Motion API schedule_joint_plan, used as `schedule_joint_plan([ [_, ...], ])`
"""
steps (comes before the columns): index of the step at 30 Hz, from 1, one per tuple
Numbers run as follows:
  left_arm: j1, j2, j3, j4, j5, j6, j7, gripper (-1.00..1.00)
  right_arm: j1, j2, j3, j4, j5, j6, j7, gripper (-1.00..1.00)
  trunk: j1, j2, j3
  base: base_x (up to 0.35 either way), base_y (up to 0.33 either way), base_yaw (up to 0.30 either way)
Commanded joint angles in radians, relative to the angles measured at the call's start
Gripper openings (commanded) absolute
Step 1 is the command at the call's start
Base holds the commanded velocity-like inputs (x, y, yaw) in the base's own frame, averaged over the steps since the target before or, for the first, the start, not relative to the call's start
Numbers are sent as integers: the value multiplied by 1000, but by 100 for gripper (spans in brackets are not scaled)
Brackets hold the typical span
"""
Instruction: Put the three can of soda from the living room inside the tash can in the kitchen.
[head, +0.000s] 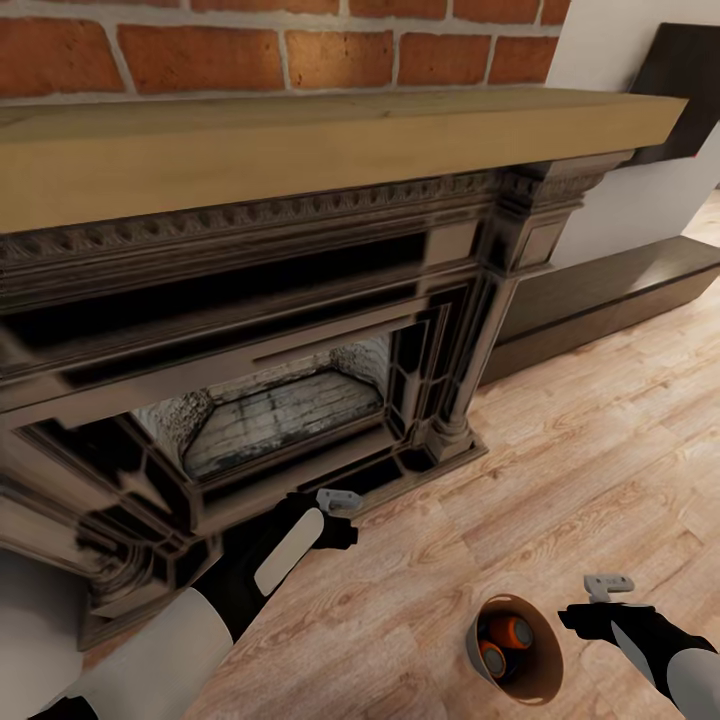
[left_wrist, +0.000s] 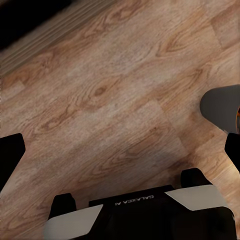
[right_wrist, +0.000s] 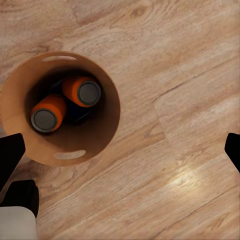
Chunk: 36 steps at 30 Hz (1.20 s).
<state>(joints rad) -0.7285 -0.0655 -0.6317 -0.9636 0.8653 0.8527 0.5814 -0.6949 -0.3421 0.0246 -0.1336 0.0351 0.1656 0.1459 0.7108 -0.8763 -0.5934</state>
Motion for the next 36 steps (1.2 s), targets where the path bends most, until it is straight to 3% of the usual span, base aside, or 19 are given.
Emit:
schedule_joint_plan([
  [1,0,0,0,3,0,-1,0,100,0,0,0,0,0,0,0,100,-4,7,3,0,0,0],
  [36,-2,-5,0,42,0,-6,0,100,0,24,0,-9,0,0,2,100,-138,252,118,0,0,6],
])
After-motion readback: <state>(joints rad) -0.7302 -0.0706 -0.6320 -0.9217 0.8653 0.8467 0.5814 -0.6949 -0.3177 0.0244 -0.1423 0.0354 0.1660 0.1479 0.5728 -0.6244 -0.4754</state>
